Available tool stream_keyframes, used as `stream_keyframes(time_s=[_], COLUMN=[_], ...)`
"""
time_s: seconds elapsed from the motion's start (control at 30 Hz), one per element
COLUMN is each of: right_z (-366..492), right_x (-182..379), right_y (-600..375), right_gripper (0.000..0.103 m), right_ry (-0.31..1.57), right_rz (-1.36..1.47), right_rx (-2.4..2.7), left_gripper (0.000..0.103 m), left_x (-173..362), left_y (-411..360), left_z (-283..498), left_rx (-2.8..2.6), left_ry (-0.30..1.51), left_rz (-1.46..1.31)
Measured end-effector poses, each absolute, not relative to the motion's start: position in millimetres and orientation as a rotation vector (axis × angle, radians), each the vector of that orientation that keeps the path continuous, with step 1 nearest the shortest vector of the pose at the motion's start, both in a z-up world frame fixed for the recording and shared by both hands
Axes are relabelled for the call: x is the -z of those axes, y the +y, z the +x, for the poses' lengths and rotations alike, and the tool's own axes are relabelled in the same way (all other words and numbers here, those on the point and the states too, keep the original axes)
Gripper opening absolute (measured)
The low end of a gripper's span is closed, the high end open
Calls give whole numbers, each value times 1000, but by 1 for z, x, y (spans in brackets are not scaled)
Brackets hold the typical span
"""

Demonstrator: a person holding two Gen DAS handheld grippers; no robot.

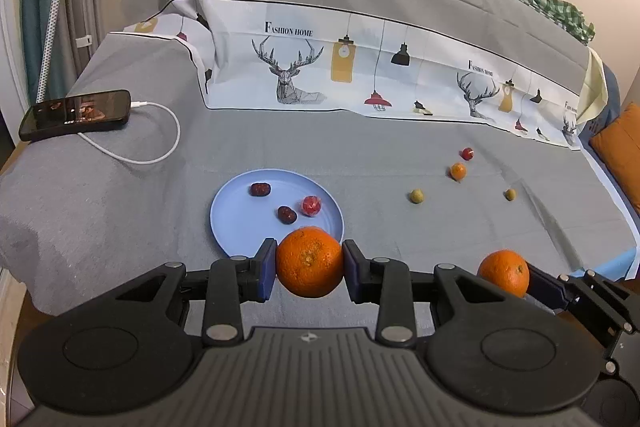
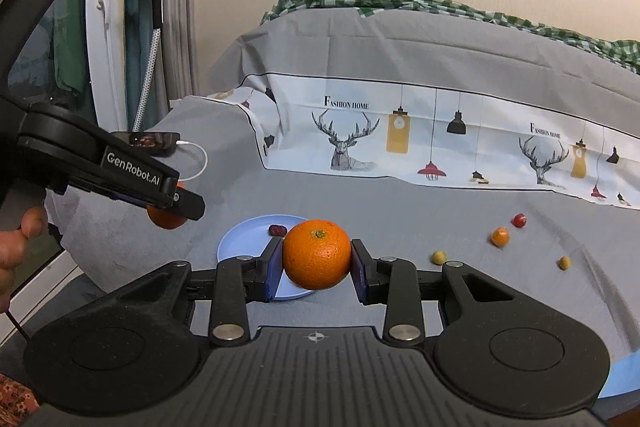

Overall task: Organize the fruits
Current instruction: 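Carry both tangerines to the blue plate and open both grippers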

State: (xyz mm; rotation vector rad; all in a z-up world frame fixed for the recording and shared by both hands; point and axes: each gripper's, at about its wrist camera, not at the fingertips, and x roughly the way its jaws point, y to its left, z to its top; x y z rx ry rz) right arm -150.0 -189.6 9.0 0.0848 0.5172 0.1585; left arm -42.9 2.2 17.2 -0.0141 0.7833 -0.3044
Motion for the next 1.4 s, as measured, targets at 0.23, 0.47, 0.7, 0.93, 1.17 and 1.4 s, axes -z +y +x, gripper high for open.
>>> stream_keyframes(time_s=[0.23,0.47,0.7,0.93,1.17,1.4], right_z=[-141,-124,-88,-30,21,52], right_x=[-2,9,28,61,100,128], right_y=[-188,-193,-191,-167,-132,-108], right_gripper=[36,36,37,37,37,37], right_ry=[545,580,630,716,804,855], right_rz=[92,122,116,84,40,7], right_rx=[-155,-141,-144,-184,-247,-289], left_gripper=[38,38,38,38,38,39], left_x=[-11,-1,18,51,91,125], left_y=[1,5,-1,-2,5,4], left_z=[-33,-15,24,76,124,157], left_rx=[303,286,269,229,177,154], left_ry=[803,832,868,924,999,1038], left_rz=[-15,-22,-27,-2,30,81])
